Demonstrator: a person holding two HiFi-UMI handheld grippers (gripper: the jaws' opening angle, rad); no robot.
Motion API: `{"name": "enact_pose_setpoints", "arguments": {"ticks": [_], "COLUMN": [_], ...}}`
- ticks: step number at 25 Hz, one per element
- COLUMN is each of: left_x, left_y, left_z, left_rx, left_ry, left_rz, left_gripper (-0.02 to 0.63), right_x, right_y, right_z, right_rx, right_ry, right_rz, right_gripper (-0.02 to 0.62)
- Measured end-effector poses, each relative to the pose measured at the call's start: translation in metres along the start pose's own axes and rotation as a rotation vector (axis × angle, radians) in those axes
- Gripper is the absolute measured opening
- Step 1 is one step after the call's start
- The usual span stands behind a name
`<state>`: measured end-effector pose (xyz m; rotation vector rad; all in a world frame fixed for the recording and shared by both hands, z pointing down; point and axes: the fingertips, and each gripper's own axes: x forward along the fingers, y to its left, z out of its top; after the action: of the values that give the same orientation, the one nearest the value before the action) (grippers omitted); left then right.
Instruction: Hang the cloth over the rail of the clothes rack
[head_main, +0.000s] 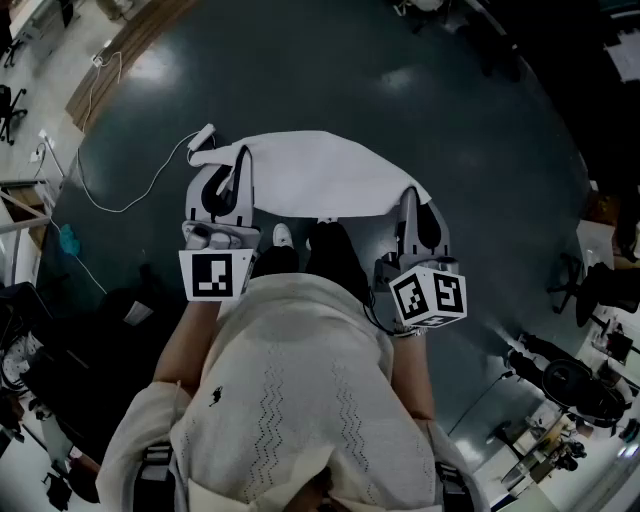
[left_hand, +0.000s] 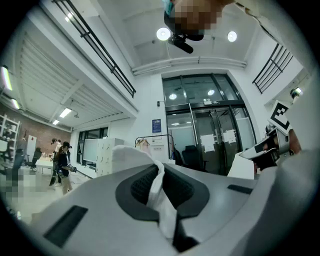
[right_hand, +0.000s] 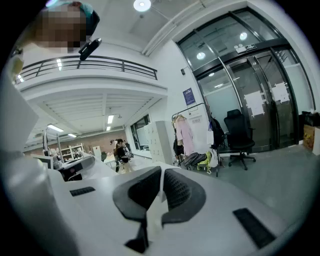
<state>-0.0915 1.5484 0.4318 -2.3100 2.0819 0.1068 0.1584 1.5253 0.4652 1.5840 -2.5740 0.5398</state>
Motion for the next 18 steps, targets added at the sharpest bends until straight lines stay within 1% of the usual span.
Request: {"name": "enact_pose_setpoints", "arguments": {"ticks": [4,7,10,15,18], "left_x": [0.025,0.055,0.094,0.19,0.258], "left_y": [-0.005,-0.004,-0.004,-0.005,-0.011], "left_z": [-0.009,-0.015,-0.027,-0.031,-0.026], "left_rx": [0.01,0.014,0.028,0.07,0.117], "left_ry": [0.028,0.035,0.064,0.072,0.059], "left_rz": [-0.022,-0.024,-0.02,-0.008,-0.01], "left_gripper": [0.02,0.02,0.02,0.02,0.02], "right_x": [0.019,0.047,0.083,0.165,0.213], "right_y": [-0.02,-0.038,-0.063,-0.111,-0.146], "right_z": [0.009,0.015,0.023,0.042,0.068], "right_rx": [-0.017,-0.03,-0.032,-0.014,0.001], "right_ry": [0.01,0.016,0.025,0.039,0.026], "right_rz": [-0.024,-0.036,-0.034,0.001,0.013], "right_gripper": [0.021,0.021,0.021,0.021,0.021]}}
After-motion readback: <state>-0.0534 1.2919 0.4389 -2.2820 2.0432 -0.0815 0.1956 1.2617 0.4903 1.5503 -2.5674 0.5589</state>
